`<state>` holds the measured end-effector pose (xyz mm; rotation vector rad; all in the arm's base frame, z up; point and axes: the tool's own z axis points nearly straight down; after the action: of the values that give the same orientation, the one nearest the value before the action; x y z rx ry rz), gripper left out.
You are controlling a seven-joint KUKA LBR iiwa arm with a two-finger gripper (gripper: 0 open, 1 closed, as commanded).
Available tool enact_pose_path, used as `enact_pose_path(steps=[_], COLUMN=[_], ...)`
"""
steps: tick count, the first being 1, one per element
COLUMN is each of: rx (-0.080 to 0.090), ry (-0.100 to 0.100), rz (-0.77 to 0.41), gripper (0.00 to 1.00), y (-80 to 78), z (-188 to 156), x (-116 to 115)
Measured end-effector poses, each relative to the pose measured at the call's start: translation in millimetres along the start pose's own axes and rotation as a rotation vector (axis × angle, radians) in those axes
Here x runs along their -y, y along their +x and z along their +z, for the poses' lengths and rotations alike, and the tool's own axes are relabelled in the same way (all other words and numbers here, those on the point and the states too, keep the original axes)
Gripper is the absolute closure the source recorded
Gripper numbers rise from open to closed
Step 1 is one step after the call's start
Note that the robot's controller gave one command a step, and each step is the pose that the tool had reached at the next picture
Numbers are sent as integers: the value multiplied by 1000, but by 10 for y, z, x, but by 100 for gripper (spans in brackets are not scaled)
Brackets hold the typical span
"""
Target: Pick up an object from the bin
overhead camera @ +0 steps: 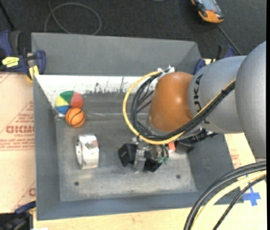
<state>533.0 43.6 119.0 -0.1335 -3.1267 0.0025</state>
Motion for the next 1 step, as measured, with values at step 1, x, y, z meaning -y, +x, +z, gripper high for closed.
enact_pose_path(steps=[1], rx=[3], ry=[-1], rz=[-1], gripper=[100], y=[-2], z=[-237], x=[1])
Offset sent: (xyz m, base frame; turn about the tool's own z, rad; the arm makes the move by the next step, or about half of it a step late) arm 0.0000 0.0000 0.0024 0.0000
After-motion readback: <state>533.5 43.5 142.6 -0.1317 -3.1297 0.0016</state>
